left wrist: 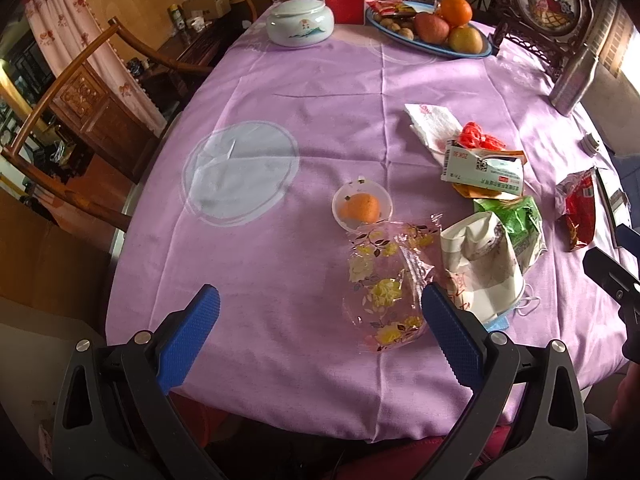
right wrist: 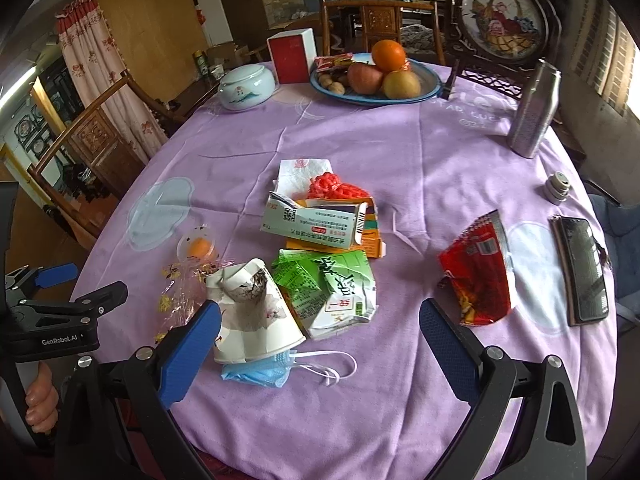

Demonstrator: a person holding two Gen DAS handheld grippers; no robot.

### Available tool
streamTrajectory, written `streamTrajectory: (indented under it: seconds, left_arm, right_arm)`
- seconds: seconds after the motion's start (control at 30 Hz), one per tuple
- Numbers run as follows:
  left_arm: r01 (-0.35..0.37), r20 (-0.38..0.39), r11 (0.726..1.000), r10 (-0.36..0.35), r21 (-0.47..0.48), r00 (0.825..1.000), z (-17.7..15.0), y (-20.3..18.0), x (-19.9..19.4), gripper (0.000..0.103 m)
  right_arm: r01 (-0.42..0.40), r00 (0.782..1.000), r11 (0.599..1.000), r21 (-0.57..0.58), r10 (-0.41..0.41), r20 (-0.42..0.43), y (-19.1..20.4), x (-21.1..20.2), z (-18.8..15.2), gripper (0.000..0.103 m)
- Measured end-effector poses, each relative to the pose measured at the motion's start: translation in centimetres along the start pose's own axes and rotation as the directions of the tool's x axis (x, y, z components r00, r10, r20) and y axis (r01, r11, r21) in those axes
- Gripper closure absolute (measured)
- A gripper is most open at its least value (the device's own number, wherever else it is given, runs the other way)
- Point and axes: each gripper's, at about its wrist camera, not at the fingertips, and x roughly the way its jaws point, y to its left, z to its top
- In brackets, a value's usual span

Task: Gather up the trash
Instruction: 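Move the right tool toward the crumpled white paper cup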

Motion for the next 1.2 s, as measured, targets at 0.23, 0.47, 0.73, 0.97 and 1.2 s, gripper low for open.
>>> streamTrajectory:
  seconds: [0.23, 0.47, 0.73, 0.97, 1.2]
  left_arm:
    - [-0.006, -0.008, 1.000, 0.006, -0.019, 1.000, 0.2, 0.5, 0.2, 0.006]
    - [0.006, -0.014, 0.999, -0.007, -0.049, 1.000, 0.4, 1.1, 0.5, 0.006]
    - [0.043, -0.043, 0.994, -0.048, -0.099, 0.998, 0.4, 2.6, 1.7, 0.006]
    - [0.080, -0.042, 0.996, -0.082, -0.035, 0.996, 0.4, 0.9, 1.6, 0.006]
    - [0.100, -0.039, 0.995, -0.100, 0.003, 0.994, -0.2, 1.4, 1.6, 0.006]
  right_arm:
    - [-0.019, 1.000, 1.000, -0.014, 0.019, -0.012, 0.3, 0.6, 0.4, 0.005]
    - [-0.013, 1.000, 1.000, -0.009, 0.013, -0.014, 0.2, 0.7, 0.5, 0.005]
    - [0.018, 1.000, 0.999, 0.041, -0.017, -0.013, -1.1, -0.2, -0.6, 0.005]
    - [0.052, 0.999, 0.996, 0.071, -0.052, -0.004, -1.7, -1.2, -1.5, 0.005]
    - [0.070, 0.998, 0.994, 0.082, -0.070, -0.005, -0.4, -1.7, -2.1, 0.005]
